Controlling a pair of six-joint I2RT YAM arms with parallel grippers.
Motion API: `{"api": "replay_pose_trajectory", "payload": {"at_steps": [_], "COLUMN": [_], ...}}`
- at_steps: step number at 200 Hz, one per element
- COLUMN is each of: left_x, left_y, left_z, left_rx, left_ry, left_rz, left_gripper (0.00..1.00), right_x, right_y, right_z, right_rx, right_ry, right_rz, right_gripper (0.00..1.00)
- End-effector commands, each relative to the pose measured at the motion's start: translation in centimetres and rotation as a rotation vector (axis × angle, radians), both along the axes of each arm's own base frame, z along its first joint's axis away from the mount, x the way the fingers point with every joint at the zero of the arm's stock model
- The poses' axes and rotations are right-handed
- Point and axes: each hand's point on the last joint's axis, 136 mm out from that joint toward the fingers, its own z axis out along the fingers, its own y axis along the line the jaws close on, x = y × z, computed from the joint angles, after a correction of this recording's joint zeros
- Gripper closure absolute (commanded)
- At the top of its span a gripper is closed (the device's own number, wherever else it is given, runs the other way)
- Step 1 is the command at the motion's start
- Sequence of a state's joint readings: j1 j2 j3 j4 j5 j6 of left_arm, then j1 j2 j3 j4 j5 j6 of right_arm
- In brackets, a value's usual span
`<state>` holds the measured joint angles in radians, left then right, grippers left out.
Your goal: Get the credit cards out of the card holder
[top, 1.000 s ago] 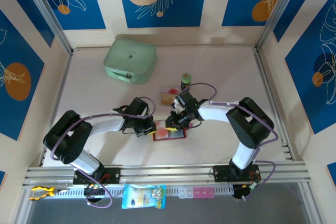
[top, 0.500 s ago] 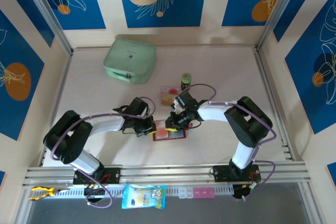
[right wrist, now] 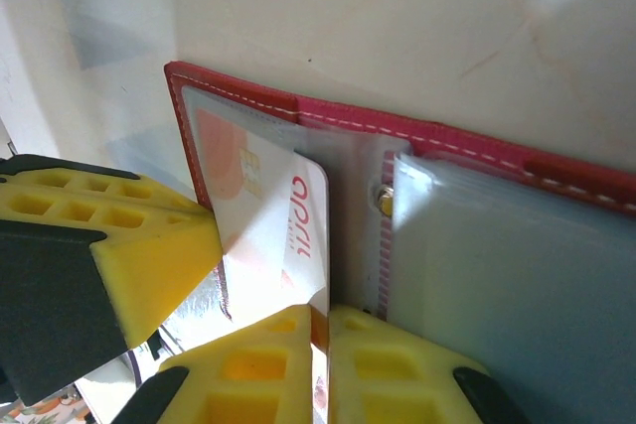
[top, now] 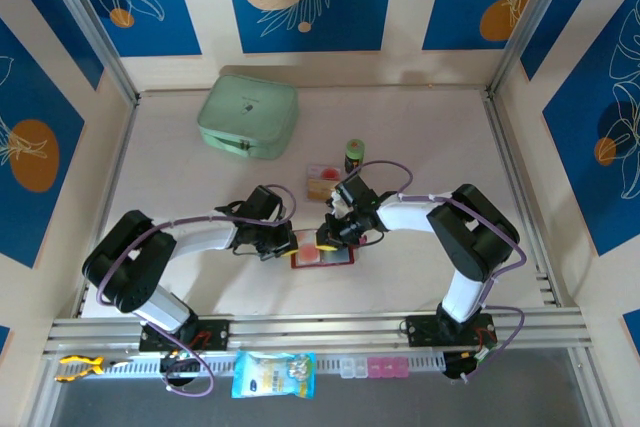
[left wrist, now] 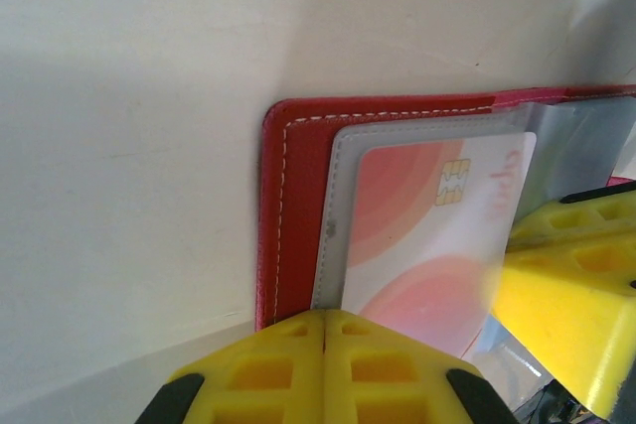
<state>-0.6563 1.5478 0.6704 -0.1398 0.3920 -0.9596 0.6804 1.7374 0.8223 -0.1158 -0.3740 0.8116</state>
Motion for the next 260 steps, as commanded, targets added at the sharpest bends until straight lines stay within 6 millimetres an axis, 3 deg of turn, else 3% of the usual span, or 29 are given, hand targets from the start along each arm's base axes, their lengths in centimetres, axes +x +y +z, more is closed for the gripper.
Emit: {"api": "replay_pose_trajectory", "payload": {"at_steps": [1,140,260], "left_x": [-0.8,-0.7,-0.7], "left_y": [1.2,1.1,1.0], "left_z": [-1.1,-0.9,-1.1], "left_rx": [0.055,0.052,0.048], "left_ry": [0.043,0.041,0.043], "left_rz": [0.0,0.004,0.001], "left_gripper": [0.95,0.95,0.95], "right_x": [-0.5,0.1,-0.1], "right_y": [-0.9,-4.3,-3.1], "right_z": [0.5,3.5,3.5], "right_rx": [-0.022,-0.173,-0.284], "right_ry": [-0.007,-0.1,-0.129], "right_rz": [0.01,0.023,0.085], "right_gripper": [0.91,0.95,0.92]}}
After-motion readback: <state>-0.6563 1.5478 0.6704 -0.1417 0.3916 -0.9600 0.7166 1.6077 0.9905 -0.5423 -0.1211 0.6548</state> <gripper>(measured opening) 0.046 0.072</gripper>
